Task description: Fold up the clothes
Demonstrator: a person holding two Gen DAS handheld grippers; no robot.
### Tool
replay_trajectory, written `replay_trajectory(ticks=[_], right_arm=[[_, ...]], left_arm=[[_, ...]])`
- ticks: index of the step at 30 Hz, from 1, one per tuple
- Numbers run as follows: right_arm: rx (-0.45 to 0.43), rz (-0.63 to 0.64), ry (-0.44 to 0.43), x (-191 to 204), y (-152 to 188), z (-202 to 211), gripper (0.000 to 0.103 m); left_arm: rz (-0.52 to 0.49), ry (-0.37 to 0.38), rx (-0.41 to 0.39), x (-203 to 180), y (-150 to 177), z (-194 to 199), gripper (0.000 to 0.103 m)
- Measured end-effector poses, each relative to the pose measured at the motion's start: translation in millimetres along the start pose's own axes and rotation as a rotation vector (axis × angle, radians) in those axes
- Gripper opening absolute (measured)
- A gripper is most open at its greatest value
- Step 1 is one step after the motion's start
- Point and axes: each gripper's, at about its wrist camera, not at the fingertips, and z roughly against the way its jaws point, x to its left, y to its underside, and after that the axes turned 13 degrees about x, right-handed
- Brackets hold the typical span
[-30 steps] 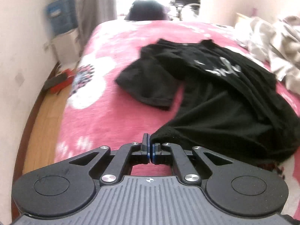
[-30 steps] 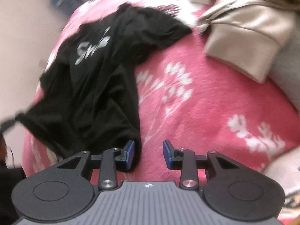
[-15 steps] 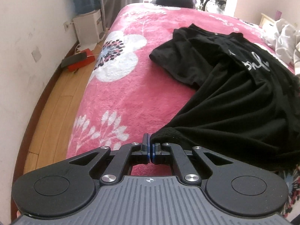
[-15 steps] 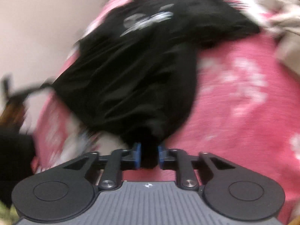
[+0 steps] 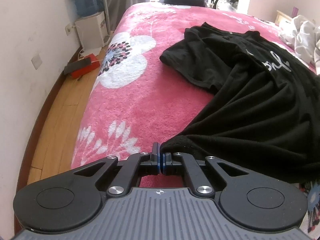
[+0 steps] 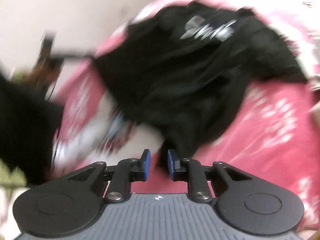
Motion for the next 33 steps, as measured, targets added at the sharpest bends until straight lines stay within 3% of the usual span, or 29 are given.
replay_trajectory(ticks=[2, 4, 6, 9, 15, 18, 20, 22, 24, 26, 27, 28, 31, 33], right_arm=[[-0.042, 0.003, 0.036, -3.4, -9.5, -2.4, 0.022], [-0.023, 0.011, 0.056, -6.0, -17.7, -15.4, 0.023], [0.067, 0.053, 0.018, 0.1, -19.3, -34.8, 0.023], [0.201, 0.166, -0.108, 20.1, -2.4, -42.0, 0.022], [0.198, 0.119, -0.116, 19.2, 18.7, -19.9, 0.023], [0.174, 0.076, -0.1, 14.8, 25.5, -9.3, 0.049], [0.121, 0.018, -0.063, 5.4, 21.4, -5.1, 0.058], [0.083, -0.056, -0.055, -4.1, 15.6, -12.3, 0.077], [0.085, -0.168, -0.108, -17.1, 12.9, -26.6, 0.078], [0.129, -0.253, -0.176, -23.8, 12.0, -43.8, 0.067], [0.154, -0.29, -0.209, -26.1, 11.8, -52.4, 0.045], [0.175, -0.293, -0.214, -23.0, 12.1, -57.1, 0.015], [0.201, -0.268, -0.168, -3.7, 16.0, -53.6, 0.008], [0.119, -0.286, -0.139, -9.3, -3.7, -28.1, 0.007]], left_arm=[[0.0, -0.002, 0.007, -0.7, -0.4, -1.8, 0.002], [-0.004, -0.008, 0.012, -1.7, -1.3, -3.4, 0.002], [-0.015, -0.019, 0.011, -3.4, -2.8, -3.7, 0.002], [-0.024, -0.028, 0.008, -4.0, -4.5, -4.3, 0.002], [-0.023, -0.038, 0.013, -5.8, -5.0, -7.5, 0.002], [-0.024, -0.042, 0.011, -6.4, -4.6, -6.4, 0.002], [-0.023, -0.046, 0.008, -7.2, -4.0, -6.1, 0.002], [-0.023, -0.049, 0.005, -8.1, -3.1, -6.3, 0.002], [-0.02, -0.044, 0.004, -7.9, -2.9, -5.3, 0.002], [-0.009, -0.013, 0.004, -4.8, -6.8, 5.4, 0.002], [-0.004, 0.002, 0.004, -3.2, -8.8, 10.7, 0.002], [0.001, 0.018, 0.004, -1.6, -10.7, 16.1, 0.001], [0.016, 0.064, 0.005, 3.0, -16.5, 32.1, 0.001], [0.026, 0.095, 0.005, 6.2, -20.4, 42.7, 0.001]])
